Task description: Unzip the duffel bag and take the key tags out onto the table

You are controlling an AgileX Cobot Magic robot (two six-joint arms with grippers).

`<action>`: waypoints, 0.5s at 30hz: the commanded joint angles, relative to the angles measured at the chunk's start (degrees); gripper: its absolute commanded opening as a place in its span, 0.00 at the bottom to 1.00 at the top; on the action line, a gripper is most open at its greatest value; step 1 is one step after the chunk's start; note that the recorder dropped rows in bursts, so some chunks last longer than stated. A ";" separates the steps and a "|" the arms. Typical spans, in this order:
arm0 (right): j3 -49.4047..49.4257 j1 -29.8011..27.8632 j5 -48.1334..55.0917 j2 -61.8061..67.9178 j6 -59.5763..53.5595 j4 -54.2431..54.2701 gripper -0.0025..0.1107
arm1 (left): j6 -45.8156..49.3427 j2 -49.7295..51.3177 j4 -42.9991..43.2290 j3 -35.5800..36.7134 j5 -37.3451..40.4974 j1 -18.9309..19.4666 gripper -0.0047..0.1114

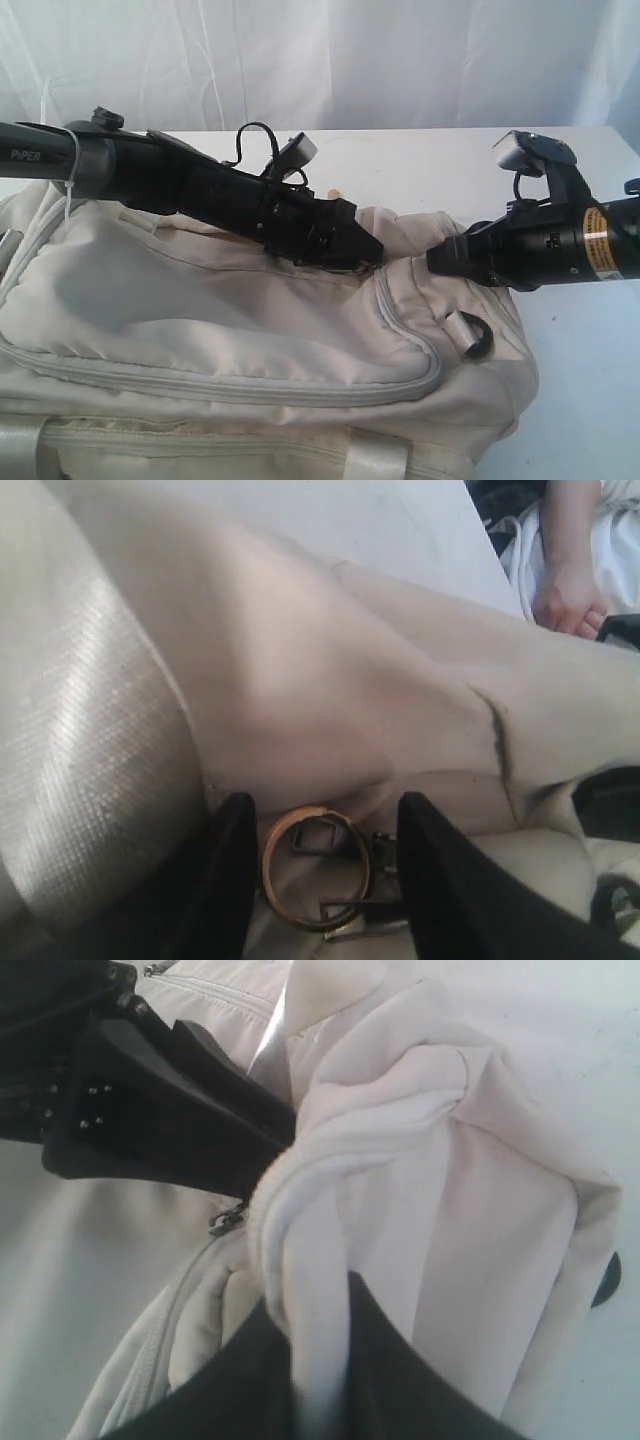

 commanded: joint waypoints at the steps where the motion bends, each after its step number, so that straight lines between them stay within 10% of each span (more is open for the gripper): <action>1: 0.03 0.05 -0.80 -0.49 -0.58 -1.36 0.02 | -2.95 1.97 6.31 1.11 2.52 -0.07 0.47; 15: -1.72 0.05 -0.01 -0.49 -0.58 -1.26 0.02 | -6.13 1.97 10.53 1.11 3.46 0.03 0.45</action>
